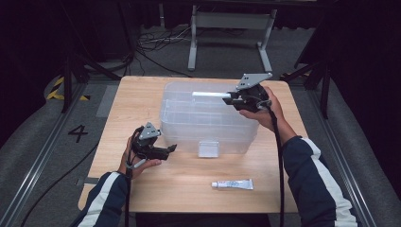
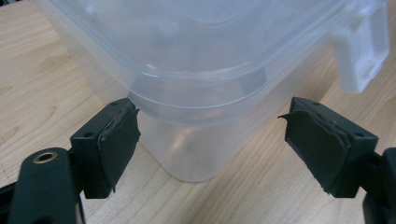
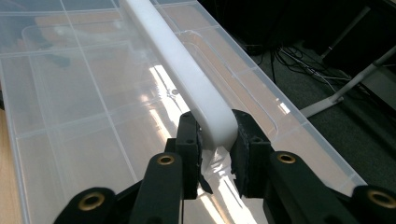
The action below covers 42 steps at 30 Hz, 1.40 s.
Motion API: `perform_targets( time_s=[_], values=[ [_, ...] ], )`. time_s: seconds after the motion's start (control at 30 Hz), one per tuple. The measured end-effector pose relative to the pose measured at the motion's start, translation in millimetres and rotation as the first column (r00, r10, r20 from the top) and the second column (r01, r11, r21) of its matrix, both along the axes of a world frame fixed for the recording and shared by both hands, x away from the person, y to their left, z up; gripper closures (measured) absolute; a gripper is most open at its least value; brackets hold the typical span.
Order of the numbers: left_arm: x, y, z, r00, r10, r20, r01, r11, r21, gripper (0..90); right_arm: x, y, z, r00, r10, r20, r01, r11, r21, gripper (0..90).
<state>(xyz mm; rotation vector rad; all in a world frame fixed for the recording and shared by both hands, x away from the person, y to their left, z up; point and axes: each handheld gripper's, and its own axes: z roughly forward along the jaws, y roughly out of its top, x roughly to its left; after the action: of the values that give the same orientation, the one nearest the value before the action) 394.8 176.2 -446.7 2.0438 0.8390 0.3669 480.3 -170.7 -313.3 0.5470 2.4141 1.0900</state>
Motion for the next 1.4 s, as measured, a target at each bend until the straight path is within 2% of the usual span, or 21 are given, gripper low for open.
perform_targets(
  time_s=[0.13,0.23,0.3,0.57,0.6,0.63,0.7,0.83,0.9,0.97,1.13,1.27,1.33,1.4],
  values=[
    [-2.8,1.9,1.8,0.9999,-0.016,0.003,0.016,0.9997,0.020,21.2,0.4,0.5,3.6,0.9998,-0.011,-0.016,0.011,1.000,-0.019,74.6],
    [-3.9,6.2,2.6,0.9996,-0.029,0.006,0.029,0.9994,0.021,26.3,2.0,0.1,4.8,0.9996,-0.014,-0.026,0.014,1.000,-0.015,74.6],
    [-6.1,8.4,3.9,0.9990,-0.042,0.011,0.042,0.9984,0.037,29.7,3.7,0.0,6.8,0.9994,-0.016,-0.030,0.016,1.000,-0.013,74.3],
    [-14.3,18.6,10.1,0.9987,-0.047,0.019,0.046,0.9984,0.034,40.6,12.2,1.7,16.6,0.9977,-0.039,-0.055,0.038,0.999,-0.014,73.3],
    [-15.2,19.4,12.6,0.9988,-0.042,0.025,0.041,0.9976,0.055,44.1,12.9,2.3,17.5,0.9976,-0.041,-0.055,0.041,0.999,-0.016,73.1],
    [-15.2,19.4,12.6,0.9988,-0.042,0.025,0.041,0.9976,0.055,45.6,13.4,2.7,18.5,0.9974,-0.045,-0.055,0.044,0.999,-0.019,73.0],
    [-16.2,22.6,17.5,0.9987,-0.040,0.030,0.039,0.9982,0.046,48.7,14.7,2.5,19.1,0.9972,-0.047,-0.058,0.046,0.999,-0.015,72.9],
    [-18.9,28.7,25.7,0.9980,-0.039,0.050,0.038,0.9992,0.014,60.6,18.8,2.1,21.4,0.9964,-0.053,-0.067,0.053,0.999,-0.001,72.7],
    [-20.4,30.7,33.3,0.9974,-0.025,0.067,0.027,0.9991,-0.032,65.5,21.0,1.8,22.5,0.9962,-0.054,-0.069,0.054,0.999,0.003,72.6],
    [-20.2,29.8,35.0,0.9972,-0.022,0.072,0.025,0.9988,-0.043,68.3,22.4,1.9,23.5,0.9959,-0.053,-0.074,0.053,0.999,0.001,72.6],
    [-16.0,21.7,39.2,0.9943,-0.013,0.106,0.018,0.9984,-0.053,77.9,25.5,5.2,27.6,0.9947,-0.073,-0.072,0.071,0.997,-0.023,72.3],
    [-11.1,15.9,35.8,0.9942,0.013,0.107,-0.007,0.9987,-0.051,84.6,26.3,5.8,28.6,0.9946,-0.072,-0.075,0.070,0.997,-0.030,72.2],
    [-9.4,15.3,35.0,0.9939,0.016,0.109,-0.009,0.9978,-0.065,86.7,25.7,6.2,28.6,0.9947,-0.074,-0.071,0.071,0.997,-0.035,72.1],
    [-8.5,14.8,34.4,0.9928,0.024,0.117,-0.018,0.9986,-0.050,89.2,25.2,6.1,27.9,0.9949,-0.076,-0.067,0.074,0.997,-0.030,71.9]
  ],
)
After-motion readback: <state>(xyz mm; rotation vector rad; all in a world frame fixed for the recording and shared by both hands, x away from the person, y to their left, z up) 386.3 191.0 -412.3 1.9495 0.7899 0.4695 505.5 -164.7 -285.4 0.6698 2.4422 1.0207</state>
